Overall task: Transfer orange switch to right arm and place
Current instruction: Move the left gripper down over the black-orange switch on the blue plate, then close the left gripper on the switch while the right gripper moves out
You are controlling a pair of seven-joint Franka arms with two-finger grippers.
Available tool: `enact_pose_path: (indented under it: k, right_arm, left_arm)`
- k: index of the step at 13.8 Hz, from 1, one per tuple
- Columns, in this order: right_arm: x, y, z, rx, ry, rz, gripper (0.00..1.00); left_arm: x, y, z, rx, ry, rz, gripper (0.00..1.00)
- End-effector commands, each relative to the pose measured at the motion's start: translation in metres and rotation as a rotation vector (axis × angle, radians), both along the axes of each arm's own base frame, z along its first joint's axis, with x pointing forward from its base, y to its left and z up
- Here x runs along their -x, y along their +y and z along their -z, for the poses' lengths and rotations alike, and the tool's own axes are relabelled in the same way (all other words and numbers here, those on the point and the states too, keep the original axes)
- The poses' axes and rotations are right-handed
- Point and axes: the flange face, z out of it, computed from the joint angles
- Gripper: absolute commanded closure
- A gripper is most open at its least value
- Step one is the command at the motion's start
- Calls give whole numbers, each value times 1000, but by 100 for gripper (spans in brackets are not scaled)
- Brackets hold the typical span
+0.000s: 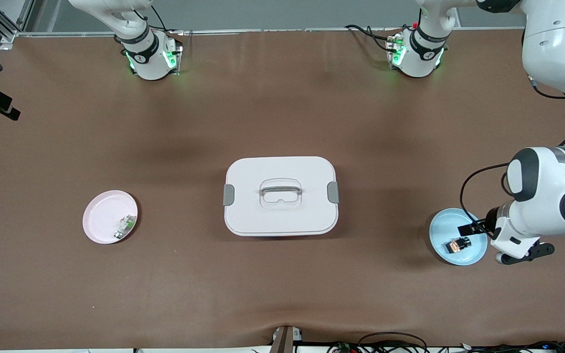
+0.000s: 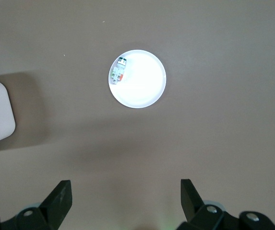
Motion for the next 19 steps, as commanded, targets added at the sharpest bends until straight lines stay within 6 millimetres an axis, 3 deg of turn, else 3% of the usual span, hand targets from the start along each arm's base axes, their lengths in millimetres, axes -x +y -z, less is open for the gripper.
enact_pose_path:
  k: [1,8,15,19]
  right_arm:
    - [-10,15,4,-4,12,-23,0]
    - [-23,62,23,11,48,-24,0]
    - [-31,90,43,0,80,-41,0]
    - [-37,93,53,-3,89,-38,0]
  left_arm:
    - [1,10,19,-11,-10,-70,0]
    - [-5,6,58,-12,-34,-78,0]
    - [-8,4,74,-6,-46,-63,0]
    - [-13,-1,92,4,-76,-52,0]
